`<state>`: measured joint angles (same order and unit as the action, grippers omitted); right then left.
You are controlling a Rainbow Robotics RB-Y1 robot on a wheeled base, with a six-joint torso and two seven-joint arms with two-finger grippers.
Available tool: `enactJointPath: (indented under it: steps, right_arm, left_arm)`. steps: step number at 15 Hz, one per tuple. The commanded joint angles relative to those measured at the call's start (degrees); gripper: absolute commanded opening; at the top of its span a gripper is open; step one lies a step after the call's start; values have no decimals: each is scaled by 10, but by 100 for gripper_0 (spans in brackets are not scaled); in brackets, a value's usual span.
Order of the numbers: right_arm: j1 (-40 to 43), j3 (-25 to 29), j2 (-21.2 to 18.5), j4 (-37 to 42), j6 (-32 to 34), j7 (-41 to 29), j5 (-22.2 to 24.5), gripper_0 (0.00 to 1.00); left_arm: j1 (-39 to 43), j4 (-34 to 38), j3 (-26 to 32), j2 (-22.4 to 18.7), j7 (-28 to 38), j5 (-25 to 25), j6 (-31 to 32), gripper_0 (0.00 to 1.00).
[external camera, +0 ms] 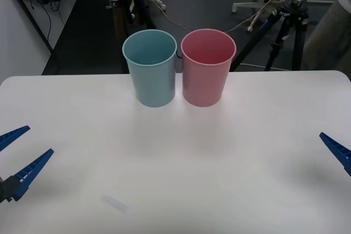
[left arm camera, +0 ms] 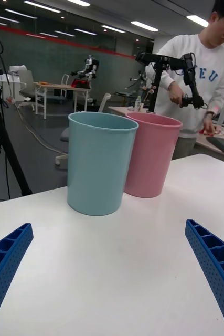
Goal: Grasp the object on the table and drop it into the matching bin: aluminum can to the light blue bin, PET bottle to the pink bin.
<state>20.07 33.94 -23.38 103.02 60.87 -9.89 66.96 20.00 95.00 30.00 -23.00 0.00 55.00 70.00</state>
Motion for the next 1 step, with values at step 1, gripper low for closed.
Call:
enactJointPath:
  steps: [1]
  right_arm:
    - [1,1,0,0,0,1,0,100]
  left_arm:
    - [0,0,0,0,0,0,0,100]
